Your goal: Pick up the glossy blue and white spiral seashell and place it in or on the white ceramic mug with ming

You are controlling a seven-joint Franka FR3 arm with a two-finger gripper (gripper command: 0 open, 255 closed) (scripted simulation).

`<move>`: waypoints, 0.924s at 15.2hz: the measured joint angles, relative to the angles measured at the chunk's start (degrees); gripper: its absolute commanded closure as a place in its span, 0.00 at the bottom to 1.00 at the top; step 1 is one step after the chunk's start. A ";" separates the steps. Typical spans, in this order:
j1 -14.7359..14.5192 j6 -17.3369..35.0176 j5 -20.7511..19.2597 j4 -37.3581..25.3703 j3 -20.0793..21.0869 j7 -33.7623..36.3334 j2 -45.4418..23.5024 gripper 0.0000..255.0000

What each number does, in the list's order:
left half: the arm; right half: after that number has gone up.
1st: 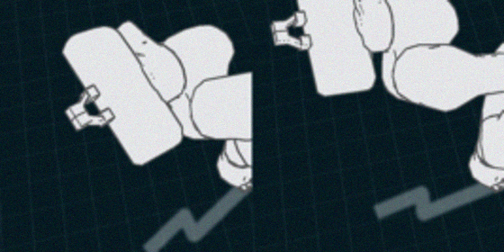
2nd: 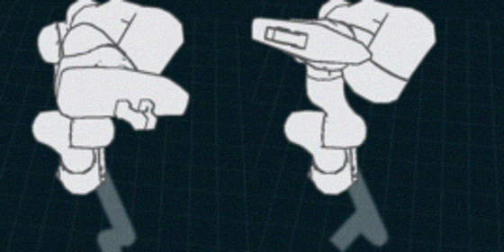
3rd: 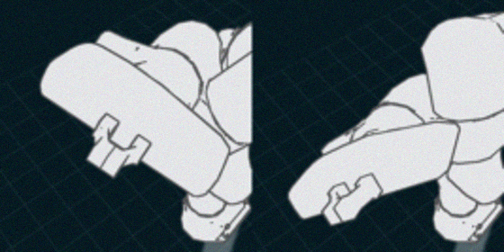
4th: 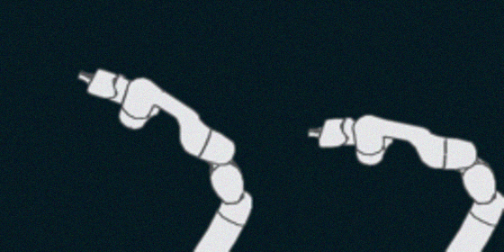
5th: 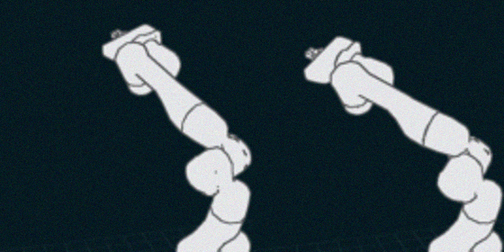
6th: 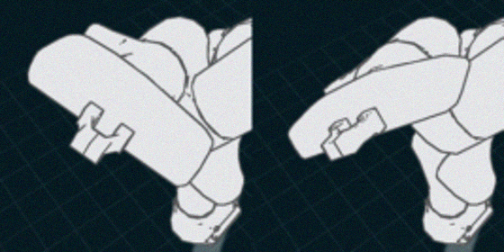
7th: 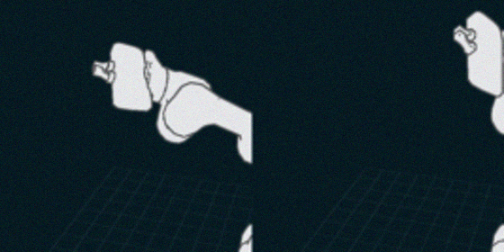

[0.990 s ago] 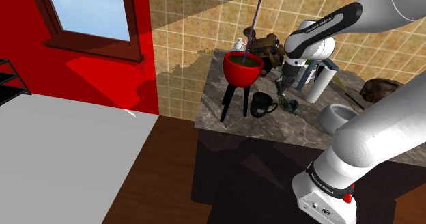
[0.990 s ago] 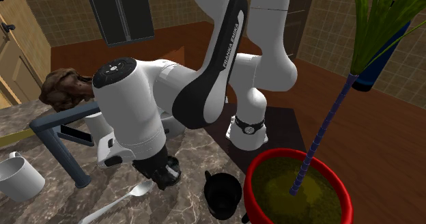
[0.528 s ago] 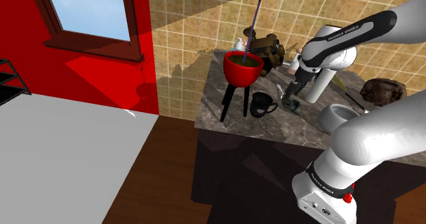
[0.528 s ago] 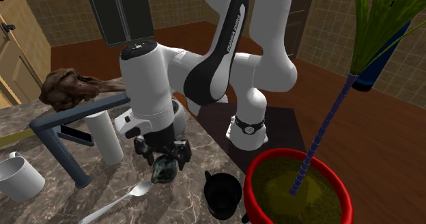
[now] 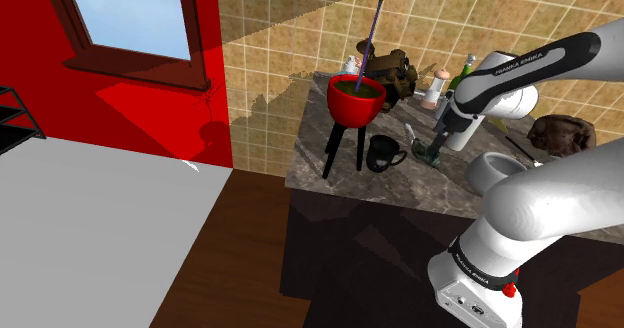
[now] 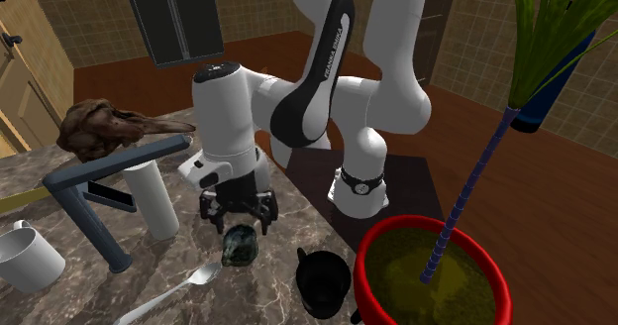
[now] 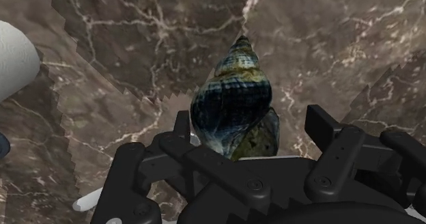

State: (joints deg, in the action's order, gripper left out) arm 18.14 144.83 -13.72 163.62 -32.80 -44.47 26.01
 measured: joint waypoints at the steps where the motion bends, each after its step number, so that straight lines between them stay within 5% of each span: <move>1: -0.39 1.06 0.27 0.14 -0.34 -0.22 -0.91 0.00; 9: -1.58 4.46 1.17 0.62 -1.56 -1.09 -3.81 0.00; 10: -1.58 4.47 1.18 0.62 -1.57 -1.10 -3.82 1.00; 14: -1.60 4.58 1.20 0.46 -1.58 -1.14 -3.77 1.00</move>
State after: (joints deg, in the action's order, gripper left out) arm 16.54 149.40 -12.52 164.07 -34.38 -45.61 22.24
